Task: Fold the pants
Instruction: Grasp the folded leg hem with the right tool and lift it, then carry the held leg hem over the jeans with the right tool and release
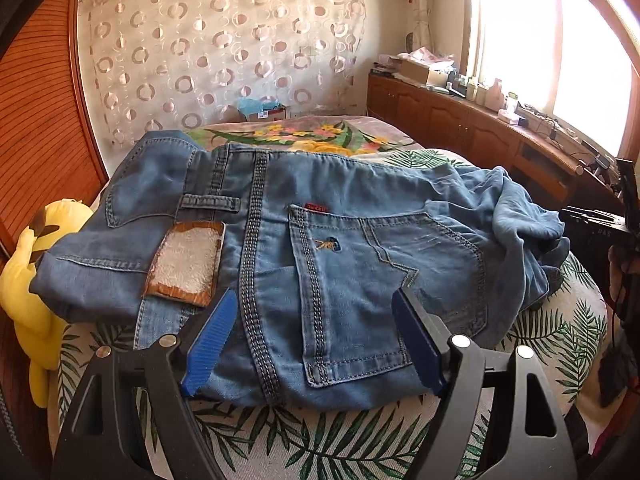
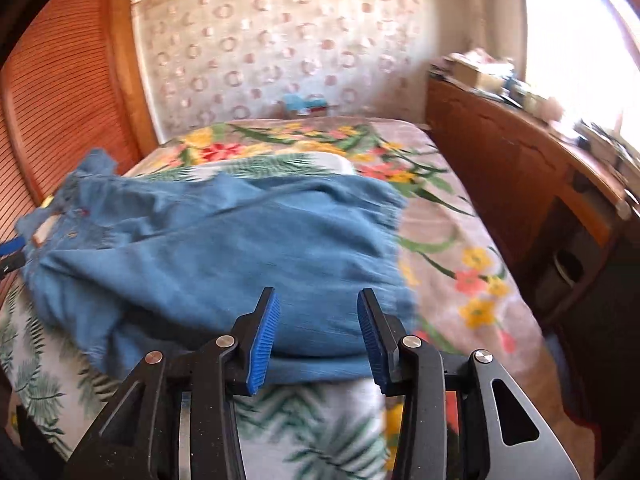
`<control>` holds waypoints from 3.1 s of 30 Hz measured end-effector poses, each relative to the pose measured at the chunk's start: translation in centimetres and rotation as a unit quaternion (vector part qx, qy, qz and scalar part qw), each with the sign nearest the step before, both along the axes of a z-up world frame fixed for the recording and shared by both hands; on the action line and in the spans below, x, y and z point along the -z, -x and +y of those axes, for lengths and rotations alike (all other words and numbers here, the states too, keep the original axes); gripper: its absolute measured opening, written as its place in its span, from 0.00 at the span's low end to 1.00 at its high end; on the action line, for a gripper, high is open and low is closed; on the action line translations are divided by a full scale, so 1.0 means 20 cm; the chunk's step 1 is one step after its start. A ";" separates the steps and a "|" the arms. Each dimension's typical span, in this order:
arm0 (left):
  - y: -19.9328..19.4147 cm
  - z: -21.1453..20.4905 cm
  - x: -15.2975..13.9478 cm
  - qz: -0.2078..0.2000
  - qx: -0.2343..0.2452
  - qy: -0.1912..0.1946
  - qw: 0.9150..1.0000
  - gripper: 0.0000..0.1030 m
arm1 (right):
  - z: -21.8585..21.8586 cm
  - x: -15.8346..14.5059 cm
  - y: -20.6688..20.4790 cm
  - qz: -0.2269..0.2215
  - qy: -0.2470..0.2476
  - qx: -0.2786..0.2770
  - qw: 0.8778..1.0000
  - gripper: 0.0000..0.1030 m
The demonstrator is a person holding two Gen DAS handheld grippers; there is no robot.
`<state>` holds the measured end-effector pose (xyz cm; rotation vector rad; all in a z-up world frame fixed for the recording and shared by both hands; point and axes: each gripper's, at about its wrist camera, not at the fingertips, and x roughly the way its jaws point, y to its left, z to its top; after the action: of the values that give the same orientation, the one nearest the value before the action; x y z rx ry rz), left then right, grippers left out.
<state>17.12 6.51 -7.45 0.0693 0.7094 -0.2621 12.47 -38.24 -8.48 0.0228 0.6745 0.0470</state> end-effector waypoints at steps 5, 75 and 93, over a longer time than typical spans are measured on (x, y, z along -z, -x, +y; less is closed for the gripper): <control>0.01 -0.04 0.01 0.002 0.009 0.003 1.000 0.78 | -0.07 0.05 -0.10 0.026 -0.011 0.031 0.999 0.45; 0.28 0.27 -0.11 -0.031 -0.025 0.027 0.999 0.78 | 1.32 -0.45 -0.12 -0.070 0.013 -0.293 0.954 0.15; 0.21 0.26 -0.05 -0.016 -0.026 0.030 0.999 0.78 | 1.20 -0.32 -0.21 -0.021 0.007 -0.296 0.955 0.41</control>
<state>12.88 11.75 -6.49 -0.0027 0.6697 -0.2319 16.62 -14.28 -2.16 -0.1955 0.6198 0.6190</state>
